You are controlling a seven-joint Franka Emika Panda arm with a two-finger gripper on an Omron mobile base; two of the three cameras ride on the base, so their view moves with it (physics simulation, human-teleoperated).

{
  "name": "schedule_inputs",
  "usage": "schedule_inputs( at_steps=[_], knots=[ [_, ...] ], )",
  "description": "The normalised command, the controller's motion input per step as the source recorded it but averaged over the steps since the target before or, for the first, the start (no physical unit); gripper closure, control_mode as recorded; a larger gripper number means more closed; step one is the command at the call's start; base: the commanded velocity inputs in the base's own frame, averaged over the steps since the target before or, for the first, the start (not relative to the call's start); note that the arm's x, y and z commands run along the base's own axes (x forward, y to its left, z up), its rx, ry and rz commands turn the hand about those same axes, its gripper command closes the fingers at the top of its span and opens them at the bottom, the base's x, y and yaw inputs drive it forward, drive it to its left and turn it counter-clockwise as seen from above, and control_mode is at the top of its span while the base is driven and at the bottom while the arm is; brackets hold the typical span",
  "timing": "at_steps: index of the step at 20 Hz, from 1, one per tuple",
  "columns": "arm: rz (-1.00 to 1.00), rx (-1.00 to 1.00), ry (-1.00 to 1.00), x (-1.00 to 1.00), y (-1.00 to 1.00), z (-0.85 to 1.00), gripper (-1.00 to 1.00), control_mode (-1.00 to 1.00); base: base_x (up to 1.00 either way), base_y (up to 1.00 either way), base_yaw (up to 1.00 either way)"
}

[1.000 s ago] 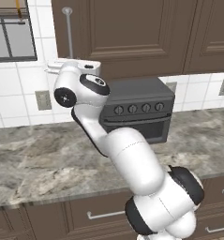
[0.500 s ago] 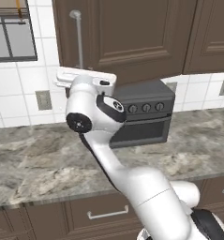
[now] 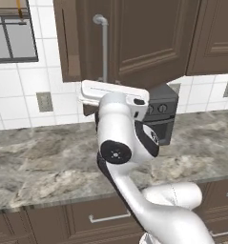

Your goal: Open the cabinet and move the ladle to the pot. Then close the cabinet.

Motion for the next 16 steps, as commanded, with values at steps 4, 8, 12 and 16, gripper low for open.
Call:
schedule_inputs(
  at_steps=[4, 8, 12, 16],
  knots=[
    [0.01, 0.02, 0.00, -1.00, -0.61, 0.00, 1.00, -1.00, 0.00, 0.00, 0.00],
    [0.04, 0.04, 0.04, -0.90, -0.33, 0.00, -1.00, -1.00, 0.00, 0.00, 0.00],
    [0.04, 0.12, 0.06, -0.79, 0.00, 0.06, -1.00, -1.00, 0.00, 0.00, 0.00],
    [0.00, 0.14, 0.05, -0.96, 0.33, 0.10, -1.00, -1.00, 0.00, 0.00, 0.00]
  ],
)
